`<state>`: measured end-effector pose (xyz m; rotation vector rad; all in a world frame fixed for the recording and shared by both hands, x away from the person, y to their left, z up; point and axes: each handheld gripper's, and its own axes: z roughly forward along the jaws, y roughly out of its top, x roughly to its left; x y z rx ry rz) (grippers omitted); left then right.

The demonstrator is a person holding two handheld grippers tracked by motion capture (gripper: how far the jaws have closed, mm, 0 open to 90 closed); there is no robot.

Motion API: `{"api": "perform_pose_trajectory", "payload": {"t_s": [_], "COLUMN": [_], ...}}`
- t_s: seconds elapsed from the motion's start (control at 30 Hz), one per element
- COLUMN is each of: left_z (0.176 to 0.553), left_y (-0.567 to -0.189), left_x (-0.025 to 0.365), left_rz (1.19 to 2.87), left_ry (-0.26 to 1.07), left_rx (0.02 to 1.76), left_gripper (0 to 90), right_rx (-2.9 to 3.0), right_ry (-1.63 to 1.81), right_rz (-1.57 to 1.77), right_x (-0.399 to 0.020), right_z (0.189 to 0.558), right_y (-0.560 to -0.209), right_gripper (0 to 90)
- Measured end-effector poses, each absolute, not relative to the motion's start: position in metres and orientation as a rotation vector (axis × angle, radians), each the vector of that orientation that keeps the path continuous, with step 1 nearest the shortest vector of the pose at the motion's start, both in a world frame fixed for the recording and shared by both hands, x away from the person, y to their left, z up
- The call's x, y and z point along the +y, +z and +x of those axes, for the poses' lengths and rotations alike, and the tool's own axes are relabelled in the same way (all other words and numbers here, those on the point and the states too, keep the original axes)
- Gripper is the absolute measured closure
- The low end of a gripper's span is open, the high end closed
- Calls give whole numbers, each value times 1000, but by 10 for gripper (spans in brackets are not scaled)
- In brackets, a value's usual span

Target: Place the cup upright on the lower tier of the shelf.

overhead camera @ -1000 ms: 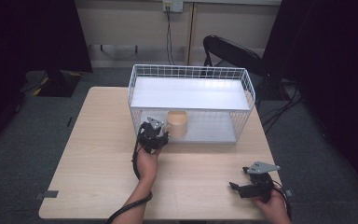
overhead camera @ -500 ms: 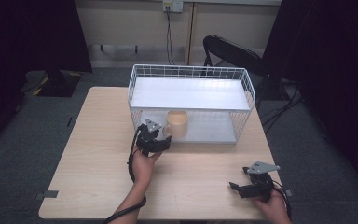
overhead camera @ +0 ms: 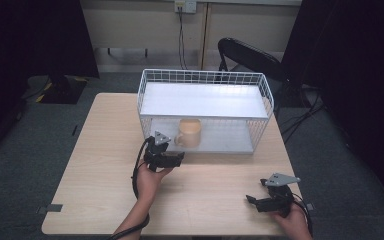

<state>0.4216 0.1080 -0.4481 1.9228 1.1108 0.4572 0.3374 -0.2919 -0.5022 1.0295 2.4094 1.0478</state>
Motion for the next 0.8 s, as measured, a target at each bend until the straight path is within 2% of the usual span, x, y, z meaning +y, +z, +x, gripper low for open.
{"api": "perform_pose_trajectory", "payload": {"t_s": [0.17, 0.33, 0.8], "left_z": [419, 415, 407], "left_y": [-448, -447, -445], "left_x": [112, 114, 133], "left_rz": [1919, 1966, 1976], "left_ry": [431, 471, 413], "left_rx": [1100, 1071, 1053], "left_gripper": [179, 186, 156], "right_rx": [2411, 2411, 2410], "right_ry": [1048, 1048, 1048], "right_rz": [1028, 1028, 1027], "right_x": [-292, -292, -292], "right_z": [338, 338, 338], "right_y": [-502, -502, -502], "right_gripper": [129, 129, 129]}}
